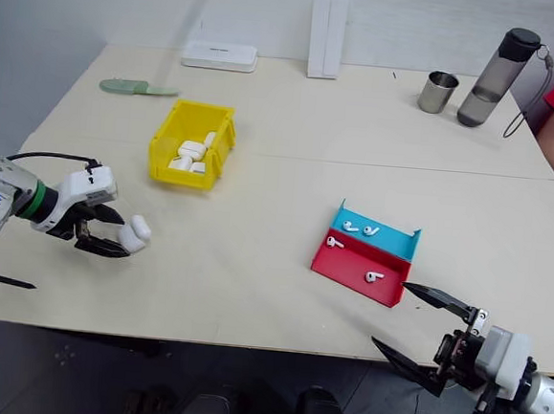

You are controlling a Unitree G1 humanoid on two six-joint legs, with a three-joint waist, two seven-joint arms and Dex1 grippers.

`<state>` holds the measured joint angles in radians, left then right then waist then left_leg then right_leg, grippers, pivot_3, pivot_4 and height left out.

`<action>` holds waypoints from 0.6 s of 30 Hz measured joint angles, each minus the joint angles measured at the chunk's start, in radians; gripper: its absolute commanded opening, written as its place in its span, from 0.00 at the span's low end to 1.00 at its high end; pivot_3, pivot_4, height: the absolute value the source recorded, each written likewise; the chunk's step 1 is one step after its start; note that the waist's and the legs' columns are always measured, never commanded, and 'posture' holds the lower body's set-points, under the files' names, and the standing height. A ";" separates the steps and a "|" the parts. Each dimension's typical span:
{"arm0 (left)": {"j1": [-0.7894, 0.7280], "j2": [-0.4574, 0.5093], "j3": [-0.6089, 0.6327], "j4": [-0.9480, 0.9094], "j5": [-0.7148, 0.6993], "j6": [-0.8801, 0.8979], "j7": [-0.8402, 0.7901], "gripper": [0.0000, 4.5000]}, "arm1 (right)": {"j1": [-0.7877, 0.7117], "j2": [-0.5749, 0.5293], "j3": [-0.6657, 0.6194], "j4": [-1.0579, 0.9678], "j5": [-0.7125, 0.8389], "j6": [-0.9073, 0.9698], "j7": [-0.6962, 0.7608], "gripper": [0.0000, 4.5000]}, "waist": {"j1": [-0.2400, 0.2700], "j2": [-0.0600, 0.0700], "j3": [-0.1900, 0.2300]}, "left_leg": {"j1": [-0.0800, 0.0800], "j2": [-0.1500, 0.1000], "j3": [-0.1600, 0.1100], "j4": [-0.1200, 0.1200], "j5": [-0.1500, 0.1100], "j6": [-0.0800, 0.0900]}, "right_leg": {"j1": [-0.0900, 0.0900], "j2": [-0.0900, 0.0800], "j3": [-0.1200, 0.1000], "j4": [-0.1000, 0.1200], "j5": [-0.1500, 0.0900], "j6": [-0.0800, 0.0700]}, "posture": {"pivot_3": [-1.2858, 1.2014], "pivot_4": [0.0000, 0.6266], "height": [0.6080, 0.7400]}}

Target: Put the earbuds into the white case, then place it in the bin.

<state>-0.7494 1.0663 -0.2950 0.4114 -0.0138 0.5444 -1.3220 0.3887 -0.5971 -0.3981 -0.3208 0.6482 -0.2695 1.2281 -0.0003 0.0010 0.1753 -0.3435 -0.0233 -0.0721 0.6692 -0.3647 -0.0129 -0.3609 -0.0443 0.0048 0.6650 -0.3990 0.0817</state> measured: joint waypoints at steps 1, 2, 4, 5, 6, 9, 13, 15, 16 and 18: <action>0.000 -0.010 0.000 0.001 0.008 -0.001 0.003 0.99 | 0.004 0.003 0.000 -0.001 0.000 -0.005 -0.001 1.00 | 0.001 0.000 0.000 | 0.000 0.000 0.000 0.000 0.000 0.000 | 0.000 0.000 0.000 0.000 0.000 0.000 | 0.52 0.24 1.00; 0.000 -0.017 0.000 0.002 0.015 -0.001 0.006 0.99 | 0.007 0.004 0.000 -0.003 0.000 -0.008 -0.002 1.00 | 0.000 0.000 0.000 | -0.001 0.000 0.000 0.001 0.000 0.000 | 0.000 0.000 0.000 0.000 0.000 0.000 | 0.52 0.24 1.00; 0.000 -0.032 0.000 0.003 0.030 -0.003 0.016 0.99 | 0.014 0.005 0.000 -0.008 0.000 -0.011 -0.003 1.00 | 0.000 0.000 0.000 | -0.001 0.000 0.000 0.001 0.000 0.000 | 0.000 0.000 0.000 0.000 0.000 0.000 | 0.52 0.24 1.00; 0.000 -0.039 0.000 0.004 0.035 -0.003 0.023 0.99 | 0.014 0.005 0.000 -0.008 0.000 -0.013 -0.004 1.00 | 0.000 0.000 0.000 | -0.001 0.000 0.000 0.001 0.000 0.000 | 0.000 0.000 0.000 0.000 0.000 0.000 | 0.52 0.24 1.00; 0.000 -0.048 0.000 0.006 0.040 -0.003 0.033 0.99 | 0.014 0.006 0.000 -0.009 0.000 -0.014 -0.005 1.00 | 0.000 0.000 0.000 | -0.001 0.000 0.000 0.002 0.000 0.000 | 0.000 0.000 0.000 0.000 0.000 0.000 | 0.52 0.24 1.00; -0.004 -0.060 0.002 0.014 0.058 -0.006 0.044 0.99 | 0.017 0.006 0.000 -0.009 0.000 -0.014 -0.006 1.00 | 0.000 0.000 0.000 | 0.000 0.000 0.000 0.002 0.000 0.000 | 0.000 0.000 0.000 0.002 0.000 0.000 | 0.52 0.24 1.00; -0.003 -0.066 0.001 0.015 0.085 -0.030 0.054 0.78 | 0.016 0.006 0.000 -0.010 0.001 -0.015 -0.004 1.00 | 0.000 0.000 0.000 | 0.000 0.000 0.000 0.006 0.000 0.000 | 0.000 0.000 0.000 0.004 0.000 0.000 | 0.52 0.24 1.00; -0.001 -0.066 0.002 0.014 0.097 -0.036 0.054 0.64 | 0.016 0.006 0.000 -0.011 0.002 -0.015 -0.003 1.00 | -0.002 0.000 0.000 | 0.000 0.000 0.000 0.006 0.000 0.000 | 0.000 0.000 0.000 0.005 0.000 0.000 | 0.52 0.24 1.00; -0.001 -0.066 0.002 0.010 0.097 -0.041 0.053 0.62 | 0.016 0.006 0.000 -0.011 0.002 -0.015 -0.002 1.00 | -0.002 0.000 0.000 | 0.000 0.000 0.000 0.007 0.000 0.000 | 0.000 0.000 0.000 0.005 0.000 0.000 | 0.52 0.24 1.00; 0.006 -0.066 0.007 0.002 0.100 -0.045 0.054 0.62 | 0.012 0.006 0.001 -0.013 0.007 -0.014 0.000 1.00 | -0.003 0.000 0.000 | 0.000 0.000 0.000 0.006 0.000 0.000 | 0.000 0.000 0.000 0.006 0.000 0.000 | 0.52 0.24 1.00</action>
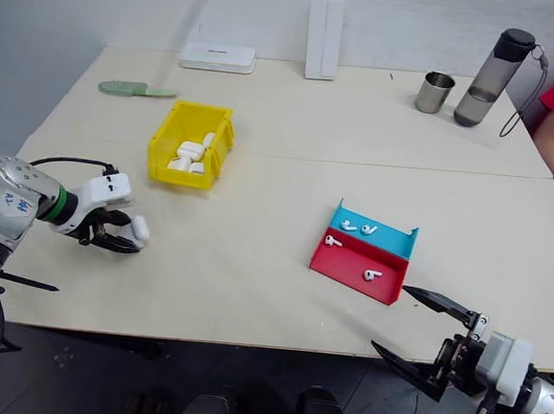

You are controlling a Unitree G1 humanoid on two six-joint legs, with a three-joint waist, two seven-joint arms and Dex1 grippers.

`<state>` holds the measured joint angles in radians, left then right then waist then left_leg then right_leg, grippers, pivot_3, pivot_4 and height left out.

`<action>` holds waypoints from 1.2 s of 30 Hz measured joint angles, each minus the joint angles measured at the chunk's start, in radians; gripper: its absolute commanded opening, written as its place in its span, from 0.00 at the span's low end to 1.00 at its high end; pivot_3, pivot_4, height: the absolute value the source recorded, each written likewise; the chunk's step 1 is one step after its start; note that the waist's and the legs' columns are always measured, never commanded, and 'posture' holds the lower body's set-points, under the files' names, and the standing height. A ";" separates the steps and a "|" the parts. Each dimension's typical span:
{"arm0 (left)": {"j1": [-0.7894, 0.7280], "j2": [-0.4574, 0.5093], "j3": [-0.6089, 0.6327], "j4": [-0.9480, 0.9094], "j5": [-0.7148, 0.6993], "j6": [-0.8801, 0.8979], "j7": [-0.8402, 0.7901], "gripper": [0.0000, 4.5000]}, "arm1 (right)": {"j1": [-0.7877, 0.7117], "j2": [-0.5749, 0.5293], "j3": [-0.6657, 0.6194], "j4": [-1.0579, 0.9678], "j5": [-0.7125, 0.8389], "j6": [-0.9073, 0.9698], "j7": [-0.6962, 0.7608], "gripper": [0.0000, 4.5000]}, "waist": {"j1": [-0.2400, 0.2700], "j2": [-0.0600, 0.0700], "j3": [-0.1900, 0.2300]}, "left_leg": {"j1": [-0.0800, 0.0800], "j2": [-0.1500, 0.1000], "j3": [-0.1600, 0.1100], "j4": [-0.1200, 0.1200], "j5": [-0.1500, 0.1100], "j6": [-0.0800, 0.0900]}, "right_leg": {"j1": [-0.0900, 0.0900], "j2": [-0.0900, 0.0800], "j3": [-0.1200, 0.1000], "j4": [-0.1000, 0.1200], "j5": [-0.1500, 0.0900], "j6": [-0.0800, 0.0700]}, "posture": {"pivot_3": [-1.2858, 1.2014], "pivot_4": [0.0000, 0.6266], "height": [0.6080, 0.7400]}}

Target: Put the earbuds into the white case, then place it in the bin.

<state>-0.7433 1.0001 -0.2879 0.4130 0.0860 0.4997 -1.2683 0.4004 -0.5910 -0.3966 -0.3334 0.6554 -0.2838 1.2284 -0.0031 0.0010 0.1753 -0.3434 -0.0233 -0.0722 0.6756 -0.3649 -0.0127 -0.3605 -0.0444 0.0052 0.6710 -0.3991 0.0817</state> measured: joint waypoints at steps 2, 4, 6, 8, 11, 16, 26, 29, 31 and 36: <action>0.007 -0.003 0.015 -0.001 -0.004 0.000 0.001 0.62 | -0.005 0.000 0.008 -0.027 0.025 0.008 0.003 1.00 | 0.000 0.000 0.000 | 0.000 0.000 0.000 0.000 0.000 0.000 | 0.000 0.000 0.000 0.001 0.000 0.000 | 0.52 0.24 1.00; 0.016 -0.024 0.053 0.004 -0.039 -0.013 -0.007 0.62 | -0.030 0.005 0.029 -0.072 0.069 0.036 -0.011 1.00 | 0.001 0.000 0.000 | -0.001 0.000 0.000 0.002 0.000 0.000 | 0.000 0.000 0.000 0.001 0.000 0.000 | 0.52 0.24 1.00; 0.020 -0.065 0.107 0.002 -0.115 -0.045 -0.040 0.62 | -0.070 0.009 0.059 -0.130 0.108 0.064 -0.030 1.00 | 0.003 0.000 0.000 | -0.003 0.000 -0.001 0.005 0.000 0.000 | -0.001 0.000 -0.001 0.001 0.000 0.000 | 0.52 0.24 1.00; 0.036 -0.085 0.162 -0.021 -0.204 -0.077 -0.108 0.62 | -0.099 0.011 0.089 -0.190 0.134 0.080 -0.039 1.00 | 0.002 0.000 0.000 | -0.011 0.000 -0.002 0.008 0.000 0.000 | -0.009 0.000 -0.002 0.003 0.000 0.000 | 0.52 0.24 1.00; 0.094 -0.084 0.236 -0.116 -0.347 -0.086 -0.233 0.62 | -0.105 0.012 0.116 -0.243 0.148 0.103 -0.052 1.00 | 0.002 -0.001 0.000 | -0.013 0.000 -0.002 0.008 -0.001 -0.001 | -0.014 0.000 -0.002 0.008 0.000 0.001 | 0.52 0.24 1.00; 0.233 -0.223 0.372 -0.330 -0.586 -0.109 -0.230 0.62 | -0.054 -0.041 0.033 -0.214 0.141 0.136 -0.050 1.00 | 0.006 -0.001 0.000 | -0.013 0.000 -0.001 0.009 -0.001 0.000 | -0.012 -0.001 -0.002 0.006 0.000 0.001 | 0.52 0.24 1.00; 0.487 -0.620 0.347 -0.647 -0.746 -0.238 -0.032 0.62 | 0.265 -0.133 -0.369 0.077 -0.059 0.157 -0.019 1.00 | 0.023 -0.002 0.000 | -0.007 0.000 0.001 0.007 -0.002 0.002 | 0.000 0.001 0.000 -0.005 0.001 0.001 | 0.52 0.24 1.00; 0.518 -0.672 0.303 -0.643 -0.725 -0.306 -0.019 0.62 | 0.302 -0.153 -0.404 0.128 -0.107 0.161 -0.015 1.00 | 0.019 -0.001 -0.001 | -0.006 0.000 0.003 0.007 -0.001 0.003 | 0.003 0.002 0.002 -0.009 0.001 0.001 | 0.52 0.24 1.00; 0.533 -0.695 0.267 -0.631 -0.703 -0.360 -0.031 0.62 | 0.298 -0.194 -0.408 0.124 -0.127 0.197 -0.023 1.00 | 0.013 0.000 -0.001 | -0.005 0.000 0.004 0.008 -0.001 0.003 | 0.004 0.002 0.003 -0.010 0.001 0.001 | 0.52 0.24 1.00; 0.533 -0.711 0.236 -0.591 -0.682 -0.434 -0.039 0.62 | 0.152 -0.465 -0.381 -0.038 -0.135 0.533 -0.136 1.00 | -0.001 0.004 -0.003 | -0.005 0.000 0.006 0.008 0.000 0.004 | 0.004 0.002 0.004 -0.010 0.001 0.001 | 0.52 0.24 1.00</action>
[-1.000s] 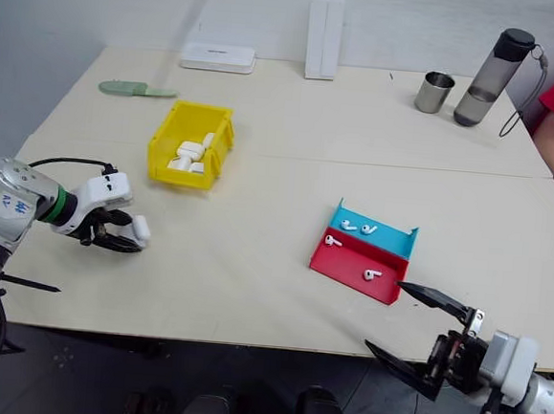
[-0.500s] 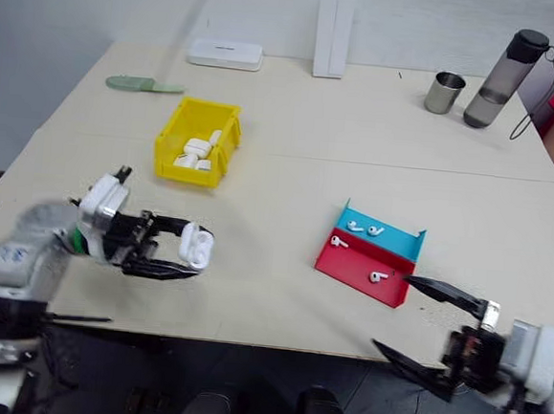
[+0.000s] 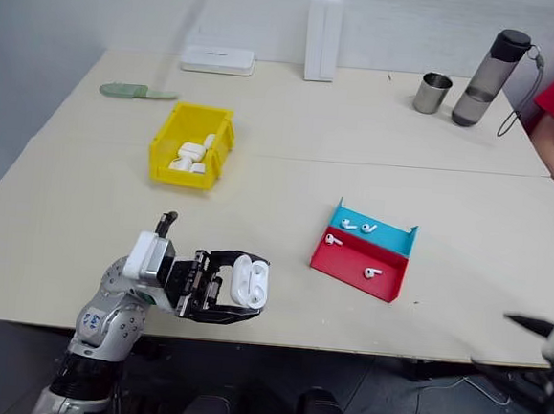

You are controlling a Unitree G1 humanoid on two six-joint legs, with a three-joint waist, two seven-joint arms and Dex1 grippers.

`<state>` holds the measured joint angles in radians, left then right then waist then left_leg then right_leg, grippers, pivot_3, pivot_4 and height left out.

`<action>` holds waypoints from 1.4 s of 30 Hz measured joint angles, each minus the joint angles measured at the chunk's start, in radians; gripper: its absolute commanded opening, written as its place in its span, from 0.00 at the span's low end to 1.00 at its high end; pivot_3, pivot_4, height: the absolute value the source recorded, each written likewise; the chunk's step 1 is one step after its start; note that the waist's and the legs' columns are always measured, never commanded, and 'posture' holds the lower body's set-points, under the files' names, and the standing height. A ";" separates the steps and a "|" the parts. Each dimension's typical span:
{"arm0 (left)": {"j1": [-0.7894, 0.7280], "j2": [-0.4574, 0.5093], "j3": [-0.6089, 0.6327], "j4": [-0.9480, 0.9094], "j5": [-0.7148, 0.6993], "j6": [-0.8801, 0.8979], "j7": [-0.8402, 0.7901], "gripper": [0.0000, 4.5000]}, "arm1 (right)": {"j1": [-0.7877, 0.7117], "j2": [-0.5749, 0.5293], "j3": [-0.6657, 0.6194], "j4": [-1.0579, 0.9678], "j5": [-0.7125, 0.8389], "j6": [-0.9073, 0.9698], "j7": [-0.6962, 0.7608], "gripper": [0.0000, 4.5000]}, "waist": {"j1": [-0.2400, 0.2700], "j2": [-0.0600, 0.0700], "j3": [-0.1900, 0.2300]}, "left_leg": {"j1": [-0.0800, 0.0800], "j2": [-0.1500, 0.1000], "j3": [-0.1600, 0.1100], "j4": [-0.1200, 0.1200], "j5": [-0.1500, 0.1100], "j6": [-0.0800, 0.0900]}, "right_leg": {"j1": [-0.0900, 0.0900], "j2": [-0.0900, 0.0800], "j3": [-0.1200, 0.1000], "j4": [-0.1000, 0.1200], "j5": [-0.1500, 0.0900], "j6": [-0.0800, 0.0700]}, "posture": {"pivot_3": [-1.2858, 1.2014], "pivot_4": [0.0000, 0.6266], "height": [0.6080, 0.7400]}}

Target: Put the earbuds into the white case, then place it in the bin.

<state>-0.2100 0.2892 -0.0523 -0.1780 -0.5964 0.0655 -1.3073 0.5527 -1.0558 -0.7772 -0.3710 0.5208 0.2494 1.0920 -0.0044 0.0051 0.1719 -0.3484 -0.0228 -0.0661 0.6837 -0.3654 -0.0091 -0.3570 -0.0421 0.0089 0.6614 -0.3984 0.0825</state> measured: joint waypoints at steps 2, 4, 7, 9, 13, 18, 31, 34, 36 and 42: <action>-0.001 0.000 -0.006 -0.002 0.005 -0.014 0.001 0.62 | -0.073 -0.105 0.055 -0.081 0.032 0.102 0.000 1.00 | 0.007 0.000 0.000 | -0.001 0.001 -0.003 0.000 0.000 0.000 | -0.001 0.000 -0.002 0.001 0.000 0.000 | 0.52 0.24 1.00; 0.000 0.004 -0.009 0.003 0.013 -0.023 0.006 0.62 | -0.213 -0.236 0.177 -0.130 0.073 0.221 -0.024 1.00 | 0.012 0.000 0.000 | -0.003 0.000 -0.003 0.000 0.000 0.000 | -0.002 0.000 -0.002 0.000 0.000 0.000 | 0.52 0.24 1.00; 0.003 0.008 -0.018 0.002 0.019 -0.026 0.016 0.62 | -0.423 -0.338 0.376 -0.167 0.093 0.335 -0.074 1.00 | 0.031 -0.001 0.001 | -0.005 0.000 -0.006 0.000 0.000 0.000 | -0.004 -0.001 -0.004 -0.002 0.001 0.001 | 0.52 0.24 1.00; 0.007 0.014 -0.021 0.002 0.023 -0.025 0.026 0.62 | -0.534 -0.349 0.509 -0.172 0.076 0.368 -0.085 0.91 | 0.039 -0.002 0.001 | -0.007 -0.001 -0.008 0.000 -0.001 0.001 | -0.006 -0.002 -0.004 -0.002 0.002 0.003 | 0.52 0.24 1.00; 0.008 0.032 -0.030 -0.006 0.027 -0.021 0.043 0.62 | -0.780 -0.297 0.789 -0.146 -0.047 0.390 -0.086 0.66 | 0.031 -0.002 0.001 | -0.010 -0.002 -0.007 0.000 -0.001 0.002 | -0.009 -0.003 -0.003 -0.003 0.003 0.006 | 0.52 0.24 1.00; 0.008 0.047 -0.037 -0.018 0.027 -0.005 0.077 0.62 | -0.968 -0.213 1.048 -0.034 -0.270 0.379 -0.037 0.50 | 0.026 -0.002 0.001 | -0.011 -0.002 -0.006 0.000 -0.001 0.001 | -0.014 -0.003 -0.003 0.001 0.003 0.006 | 0.52 0.24 1.00; -0.008 0.067 -0.048 -0.049 0.026 0.035 0.115 0.62 | -1.124 -0.080 1.201 0.128 -0.514 0.284 0.103 0.50 | 0.026 -0.002 0.001 | -0.019 -0.002 -0.006 0.003 0.000 0.001 | -0.021 -0.003 -0.004 0.003 0.003 0.005 | 0.52 0.24 1.00; -0.008 0.073 -0.047 -0.050 0.025 0.035 0.115 0.62 | -1.128 -0.078 1.200 0.141 -0.534 0.272 0.127 0.50 | 0.025 -0.002 0.001 | -0.019 -0.002 -0.006 0.004 0.000 0.001 | -0.020 -0.003 -0.004 0.003 0.003 0.005 | 0.52 0.24 1.00; -0.007 0.075 -0.047 -0.050 0.024 0.035 0.115 0.62 | -1.130 -0.074 1.199 0.144 -0.544 0.270 0.137 0.50 | 0.025 -0.002 0.001 | -0.019 -0.002 -0.006 0.004 0.000 0.001 | -0.020 -0.003 -0.004 0.004 0.003 0.005 | 0.52 0.24 1.00; -0.003 0.079 -0.048 -0.050 0.024 0.035 0.114 0.62 | -1.130 -0.068 1.195 0.145 -0.563 0.271 0.163 0.50 | 0.025 -0.002 0.001 | -0.019 -0.002 -0.006 0.005 0.000 0.001 | -0.020 -0.003 -0.004 0.004 0.003 0.005 | 0.52 0.24 1.00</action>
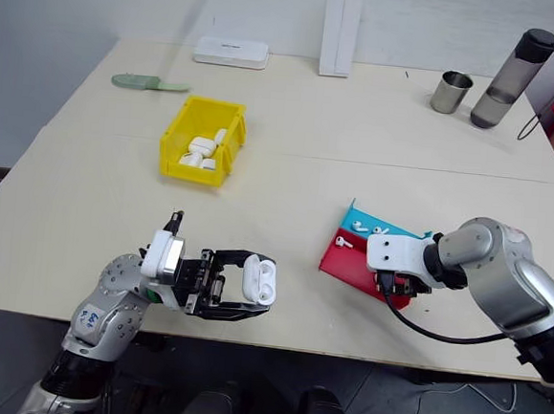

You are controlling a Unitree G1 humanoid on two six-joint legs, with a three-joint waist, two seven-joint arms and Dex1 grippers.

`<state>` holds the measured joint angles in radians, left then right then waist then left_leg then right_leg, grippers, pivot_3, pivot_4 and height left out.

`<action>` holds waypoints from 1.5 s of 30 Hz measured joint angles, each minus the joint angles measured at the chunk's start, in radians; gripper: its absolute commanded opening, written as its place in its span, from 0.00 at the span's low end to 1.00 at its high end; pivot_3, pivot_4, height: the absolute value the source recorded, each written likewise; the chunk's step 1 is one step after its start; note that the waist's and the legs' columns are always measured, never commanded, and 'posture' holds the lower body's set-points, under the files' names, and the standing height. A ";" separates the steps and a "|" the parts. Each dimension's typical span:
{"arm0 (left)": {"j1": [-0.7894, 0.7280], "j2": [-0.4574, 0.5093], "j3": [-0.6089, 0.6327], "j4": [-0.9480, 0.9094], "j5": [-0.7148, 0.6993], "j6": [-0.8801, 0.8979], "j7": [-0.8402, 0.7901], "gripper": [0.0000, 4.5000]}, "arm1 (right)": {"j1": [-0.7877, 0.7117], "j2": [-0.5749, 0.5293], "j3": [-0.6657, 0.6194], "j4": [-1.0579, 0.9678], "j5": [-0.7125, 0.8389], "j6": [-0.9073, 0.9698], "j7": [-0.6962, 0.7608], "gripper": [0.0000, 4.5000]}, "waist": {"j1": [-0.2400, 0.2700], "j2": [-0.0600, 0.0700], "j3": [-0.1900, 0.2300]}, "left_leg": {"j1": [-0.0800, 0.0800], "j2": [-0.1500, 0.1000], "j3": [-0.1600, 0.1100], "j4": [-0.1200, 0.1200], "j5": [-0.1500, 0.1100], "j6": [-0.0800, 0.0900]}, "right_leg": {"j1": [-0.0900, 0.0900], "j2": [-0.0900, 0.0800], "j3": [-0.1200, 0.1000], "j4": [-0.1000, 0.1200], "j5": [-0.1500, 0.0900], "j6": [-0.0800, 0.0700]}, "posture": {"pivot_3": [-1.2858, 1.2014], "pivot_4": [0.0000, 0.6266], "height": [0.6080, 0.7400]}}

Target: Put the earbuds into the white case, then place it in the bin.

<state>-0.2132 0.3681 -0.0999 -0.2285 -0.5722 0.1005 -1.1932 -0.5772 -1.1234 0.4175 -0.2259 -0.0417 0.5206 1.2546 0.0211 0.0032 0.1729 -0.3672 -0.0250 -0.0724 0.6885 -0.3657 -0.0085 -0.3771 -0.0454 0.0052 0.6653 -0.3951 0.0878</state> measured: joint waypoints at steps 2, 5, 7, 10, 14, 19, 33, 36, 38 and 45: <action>0.004 0.001 0.000 0.000 0.000 0.000 0.000 0.62 | 0.000 0.002 -0.001 0.000 -0.003 0.002 0.005 0.50 | 0.000 0.000 0.000 | 0.000 0.000 0.000 0.000 0.000 0.000 | 0.000 0.000 0.000 0.000 0.000 0.000 | 0.52 0.24 1.00; 0.010 0.003 0.000 0.000 0.000 -0.001 -0.001 0.62 | 0.001 0.013 -0.007 0.000 -0.012 0.006 0.012 0.50 | 0.000 0.000 0.000 | 0.000 0.000 0.000 0.000 0.000 0.000 | 0.000 0.000 0.000 0.001 0.000 0.000 | 0.52 0.24 1.00; 0.012 0.003 0.000 0.000 0.000 -0.002 -0.001 0.62 | 0.001 0.017 -0.009 0.000 -0.013 0.009 0.018 0.42 | 0.000 0.000 0.000 | 0.000 0.000 0.000 0.001 0.000 0.000 | 0.000 0.000 0.000 0.001 0.000 0.000 | 0.52 0.24 1.00; 0.018 0.005 0.000 0.000 0.000 -0.003 -0.003 0.62 | 0.002 0.027 -0.009 0.000 -0.014 0.009 0.039 0.24 | -0.003 0.000 0.000 | 0.000 0.000 0.000 0.001 0.000 0.000 | 0.000 0.000 0.000 0.002 0.000 0.000 | 0.52 0.24 1.00; 0.021 0.005 0.000 0.000 0.000 -0.005 -0.004 0.62 | 0.002 0.035 -0.010 0.000 -0.019 0.008 0.047 0.11 | -0.007 0.000 0.000 | 0.000 0.000 0.000 0.003 0.000 0.000 | 0.000 0.000 0.000 0.004 0.000 0.000 | 0.52 0.24 1.00; 0.022 0.005 0.000 0.000 0.000 -0.012 -0.010 0.62 | 0.002 0.037 -0.011 0.002 -0.021 0.006 0.050 0.11 | -0.008 0.000 0.000 | 0.000 0.000 0.000 0.003 0.000 0.000 | 0.000 0.000 0.000 0.004 0.000 0.000 | 0.52 0.24 1.00; -0.068 -0.036 0.004 0.037 -0.090 0.026 -0.067 0.62 | 0.114 0.270 -0.522 -0.105 0.577 -0.008 0.100 0.11 | -0.001 -0.001 0.001 | -0.001 0.000 -0.001 0.005 0.000 0.000 | 0.000 0.000 -0.002 0.007 0.000 0.000 | 0.52 0.24 1.00; -0.100 -0.052 0.011 0.077 -0.115 0.049 -0.075 0.62 | 0.191 0.497 -0.623 -0.230 0.800 -0.002 -0.056 0.11 | -0.004 -0.004 0.000 | -0.001 0.001 -0.002 0.007 0.000 0.000 | 0.000 0.001 -0.003 0.009 0.000 0.000 | 0.52 0.24 1.00; -0.115 -0.051 0.011 0.104 -0.115 0.053 -0.092 0.62 | 0.243 0.626 -0.613 -0.307 0.884 -0.014 -0.163 0.11 | -0.008 -0.004 0.000 | -0.001 0.000 -0.002 0.007 0.000 0.000 | 0.000 0.000 -0.002 0.009 0.000 0.000 | 0.52 0.24 1.00; -0.164 -0.051 0.012 0.147 -0.119 0.071 -0.157 0.62 | 0.255 0.759 -0.490 -0.375 0.855 -0.128 -0.255 0.11 | -0.023 -0.004 0.000 | -0.001 -0.001 -0.003 0.007 0.000 0.000 | 0.000 0.000 -0.002 0.009 0.000 0.001 | 0.52 0.24 1.00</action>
<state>-0.3775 0.3175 -0.0876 -0.0810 -0.6914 0.1712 -1.3505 -0.3223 -0.3640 -0.0722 -0.6005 0.8134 0.3929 1.0000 -0.0018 -0.0007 0.1733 -0.3678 -0.0257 -0.0750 0.6955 -0.3660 -0.0087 -0.3772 -0.0454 0.0030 0.6747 -0.3948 0.0883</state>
